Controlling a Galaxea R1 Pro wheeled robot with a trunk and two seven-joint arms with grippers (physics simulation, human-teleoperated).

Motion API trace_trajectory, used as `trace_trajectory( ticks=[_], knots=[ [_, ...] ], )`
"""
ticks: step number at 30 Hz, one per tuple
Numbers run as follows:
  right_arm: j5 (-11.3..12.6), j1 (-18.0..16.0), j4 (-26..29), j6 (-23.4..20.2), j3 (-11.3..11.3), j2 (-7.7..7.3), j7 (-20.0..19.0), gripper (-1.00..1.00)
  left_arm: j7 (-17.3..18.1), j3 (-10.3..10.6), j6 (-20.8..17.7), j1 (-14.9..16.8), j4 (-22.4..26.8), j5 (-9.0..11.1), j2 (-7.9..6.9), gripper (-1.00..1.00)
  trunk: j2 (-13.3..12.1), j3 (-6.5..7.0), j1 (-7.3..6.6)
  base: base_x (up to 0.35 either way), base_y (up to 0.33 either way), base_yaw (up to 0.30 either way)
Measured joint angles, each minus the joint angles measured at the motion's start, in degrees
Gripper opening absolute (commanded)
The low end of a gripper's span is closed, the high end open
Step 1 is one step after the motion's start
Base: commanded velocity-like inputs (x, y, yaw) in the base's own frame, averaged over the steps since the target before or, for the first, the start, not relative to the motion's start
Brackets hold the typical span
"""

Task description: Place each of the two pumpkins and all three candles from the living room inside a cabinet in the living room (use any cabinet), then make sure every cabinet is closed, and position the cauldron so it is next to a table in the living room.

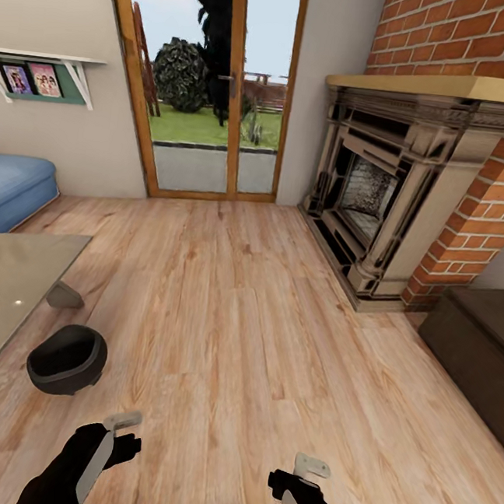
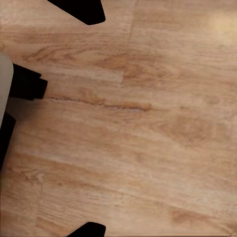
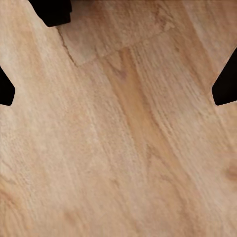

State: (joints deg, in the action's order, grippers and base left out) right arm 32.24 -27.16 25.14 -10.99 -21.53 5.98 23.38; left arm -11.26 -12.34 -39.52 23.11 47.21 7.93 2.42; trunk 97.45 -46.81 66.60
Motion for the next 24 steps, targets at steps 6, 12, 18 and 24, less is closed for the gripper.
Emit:
trace_trajectory(
  ticks=[6, 12, 18, 24],
  knots=[
    [-0.06, 0.00, -0.01, 0.00, 0.00, 0.00, 0.00, 1.00, 0.01, 0.05, 1.30, 0.00, -1.08, -0.09, 0.12, 1.00, 0.00, 0.00, 0.00, 0.293, 0.129, 0.000],
    [-0.07, 0.00, -0.01, 0.00, 0.00, -0.01, 0.00, 1.00, 0.01, 0.05, 1.37, 0.00, -1.23, -0.11, 0.12, 1.00, 0.00, 0.00, 0.00, 0.297, 0.114, 0.000],
    [-0.08, 0.00, -0.08, 0.00, 0.00, -0.01, 0.00, 1.00, 0.01, 0.08, 1.38, 0.00, -1.24, -0.11, 0.12, 1.00, 0.00, 0.00, 0.00, 0.298, 0.080, 0.000],
    [-0.22, 0.00, -0.98, 0.00, 0.00, 0.00, 0.00, 1.00, 0.01, 0.11, 1.40, 0.00, -1.24, -0.11, 0.12, 1.00, 0.00, 0.00, 0.00, 0.298, 0.009, 0.000]
  ],
)
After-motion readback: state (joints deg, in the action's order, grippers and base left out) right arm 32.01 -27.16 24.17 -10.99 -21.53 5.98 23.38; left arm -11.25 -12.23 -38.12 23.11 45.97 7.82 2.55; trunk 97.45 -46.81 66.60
